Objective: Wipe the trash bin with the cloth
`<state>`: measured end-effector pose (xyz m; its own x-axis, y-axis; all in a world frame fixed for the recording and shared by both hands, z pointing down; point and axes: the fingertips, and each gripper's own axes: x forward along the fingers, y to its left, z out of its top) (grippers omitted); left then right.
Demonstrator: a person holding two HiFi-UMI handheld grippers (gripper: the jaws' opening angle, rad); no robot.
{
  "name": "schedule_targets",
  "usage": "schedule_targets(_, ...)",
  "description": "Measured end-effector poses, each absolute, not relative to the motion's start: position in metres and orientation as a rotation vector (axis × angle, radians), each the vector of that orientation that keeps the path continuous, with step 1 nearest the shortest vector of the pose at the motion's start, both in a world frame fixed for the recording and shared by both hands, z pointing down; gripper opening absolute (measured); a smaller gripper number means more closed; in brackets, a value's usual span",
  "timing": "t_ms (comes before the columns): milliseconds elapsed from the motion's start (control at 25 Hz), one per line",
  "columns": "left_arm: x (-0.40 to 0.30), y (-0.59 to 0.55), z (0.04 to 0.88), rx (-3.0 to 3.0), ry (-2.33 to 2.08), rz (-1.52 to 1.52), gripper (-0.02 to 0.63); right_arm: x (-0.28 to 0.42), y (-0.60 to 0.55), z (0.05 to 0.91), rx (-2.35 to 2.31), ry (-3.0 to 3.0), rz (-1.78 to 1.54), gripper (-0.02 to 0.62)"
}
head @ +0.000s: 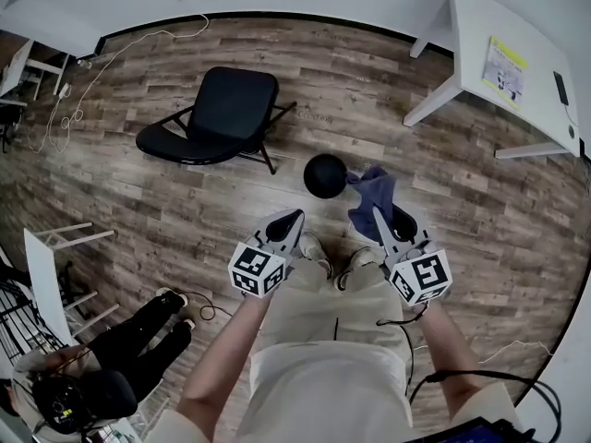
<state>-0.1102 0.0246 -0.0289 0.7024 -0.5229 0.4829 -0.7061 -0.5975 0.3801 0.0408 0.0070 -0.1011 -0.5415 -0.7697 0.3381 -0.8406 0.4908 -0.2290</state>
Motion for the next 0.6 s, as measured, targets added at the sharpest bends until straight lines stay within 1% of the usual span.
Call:
schedule_targets(360, -0.081, 0.016, 0.064, 2.321, -0.932, 0.469, 0.000, 0.069, -0.007, -0.011, 1.427, -2.503, 0.594, 0.071)
schedule_targets(600, -0.074, 0.005, 0.119, 2.325, -0.948, 0.470, 0.000, 0.069, -0.016, 0.050, 1.443, -2.491, 0.619, 0.071)
